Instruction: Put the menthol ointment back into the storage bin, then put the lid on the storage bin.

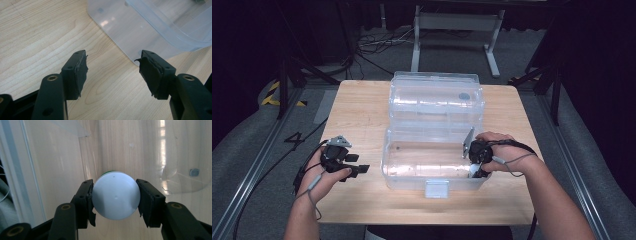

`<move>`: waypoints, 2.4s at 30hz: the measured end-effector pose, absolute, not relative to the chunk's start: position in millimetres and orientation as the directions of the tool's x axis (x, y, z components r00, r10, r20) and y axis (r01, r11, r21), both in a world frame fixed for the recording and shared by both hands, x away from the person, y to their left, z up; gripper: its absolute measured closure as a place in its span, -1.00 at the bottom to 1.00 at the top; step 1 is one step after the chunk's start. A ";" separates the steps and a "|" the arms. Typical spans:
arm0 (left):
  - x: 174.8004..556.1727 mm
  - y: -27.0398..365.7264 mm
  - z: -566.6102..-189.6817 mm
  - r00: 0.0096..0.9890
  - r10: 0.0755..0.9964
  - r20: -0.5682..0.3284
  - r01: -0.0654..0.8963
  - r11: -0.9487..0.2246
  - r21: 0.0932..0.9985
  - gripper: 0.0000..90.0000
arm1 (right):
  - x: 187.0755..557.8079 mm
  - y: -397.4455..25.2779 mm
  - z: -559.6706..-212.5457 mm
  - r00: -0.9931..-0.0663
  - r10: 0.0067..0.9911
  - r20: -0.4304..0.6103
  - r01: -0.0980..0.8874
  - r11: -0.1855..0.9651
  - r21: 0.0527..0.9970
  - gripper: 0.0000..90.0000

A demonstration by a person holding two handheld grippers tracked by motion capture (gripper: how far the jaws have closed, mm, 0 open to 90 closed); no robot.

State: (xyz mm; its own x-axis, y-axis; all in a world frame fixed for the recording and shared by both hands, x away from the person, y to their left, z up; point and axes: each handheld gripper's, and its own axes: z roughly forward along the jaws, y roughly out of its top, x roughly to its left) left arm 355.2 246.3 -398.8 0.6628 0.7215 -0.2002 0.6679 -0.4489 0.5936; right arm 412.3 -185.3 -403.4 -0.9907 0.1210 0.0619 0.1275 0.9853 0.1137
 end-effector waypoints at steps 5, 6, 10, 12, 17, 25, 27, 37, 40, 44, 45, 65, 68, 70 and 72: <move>355.1 246.3 -398.8 0.664 0.720 -0.201 0.668 -0.451 0.592 -0.12 | 412.4 -185.7 -404.2 -0.991 0.117 0.063 0.123 0.987 0.103 0.12; 355.2 246.3 -398.8 0.663 0.721 -0.202 0.669 -0.451 0.591 -0.12 | 412.7 -185.7 -404.8 -0.992 0.109 0.063 0.116 0.987 0.107 0.12; 355.2 246.2 -399.1 0.665 0.719 -0.202 0.669 -0.453 0.589 -0.12 | 412.4 -185.3 -404.8 -0.992 0.110 0.064 0.116 0.989 0.097 0.12; 355.2 246.2 -399.1 0.665 0.719 -0.202 0.669 -0.453 0.589 -0.12 | 412.1 -185.3 -404.7 -0.991 0.113 0.065 0.119 0.988 0.094 0.12; 355.1 246.4 -399.0 0.665 0.719 -0.201 0.669 -0.454 0.589 -0.12 | 412.8 -185.5 -405.1 -0.991 0.112 0.068 0.118 0.988 0.095 0.10; 354.9 246.1 -398.9 0.668 0.716 -0.202 0.667 -0.457 0.588 -0.12 | 412.3 -186.6 -403.5 -0.990 0.118 0.078 0.126 0.987 0.104 0.07; 354.8 245.9 -398.8 0.666 0.717 -0.203 0.668 -0.454 0.590 -0.12 | 412.7 -188.1 -401.1 -0.989 0.123 0.080 0.132 0.984 0.118 0.06; 357.4 241.5 -397.0 0.681 0.703 -0.204 0.656 -0.462 0.597 -0.12 | 408.3 -196.2 -383.6 -0.986 0.145 0.077 0.158 0.967 0.202 0.05; 358.4 237.3 -395.3 0.689 0.693 -0.212 0.652 -0.465 0.599 -0.12 | 405.6 -198.9 -376.2 -0.986 0.151 0.074 0.165 0.956 0.244 0.04; 359.1 232.3 -391.3 0.712 0.668 -0.218 0.632 -0.474 0.614 -0.12 | 403.0 -201.2 -366.0 -0.979 0.193 0.060 0.202 0.928 0.313 0.04; 359.0 229.9 -390.4 0.722 0.656 -0.220 0.621 -0.474 0.624 -0.12 | 402.9 -201.9 -363.4 -0.977 0.204 0.057 0.211 0.920 0.330 0.04; 345.5 204.4 -381.4 0.811 0.546 -0.210 0.536 -0.549 0.642 -0.14 | 413.0 -198.0 -318.3 -0.946 0.324 0.015 0.274 0.774 0.570 0.04; 343.2 198.3 -380.2 0.822 0.531 -0.203 0.521 -0.560 0.644 -0.14 | 415.8 -194.1 -313.7 -0.946 0.324 0.004 0.267 0.772 0.577 0.04; 341.7 194.2 -380.7 0.830 0.520 -0.203 0.512 -0.564 0.648 -0.14 | 416.8 -191.0 -310.9 -0.945 0.327 0.004 0.268 0.765 0.585 0.04; 340.3 190.6 -380.5 0.832 0.527 -0.174 0.500 -0.574 0.649 -0.20 | 418.5 -188.5 -307.8 -0.945 0.326 0.009 0.265 0.753 0.602 0.04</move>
State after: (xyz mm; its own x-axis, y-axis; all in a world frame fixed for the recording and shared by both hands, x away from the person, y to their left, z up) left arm 340.3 190.6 -380.5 0.8315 0.5275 -0.1742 0.4999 -0.5740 0.6485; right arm 418.5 -188.5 -307.8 -0.9454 0.3259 0.0090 0.2653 0.7530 0.6021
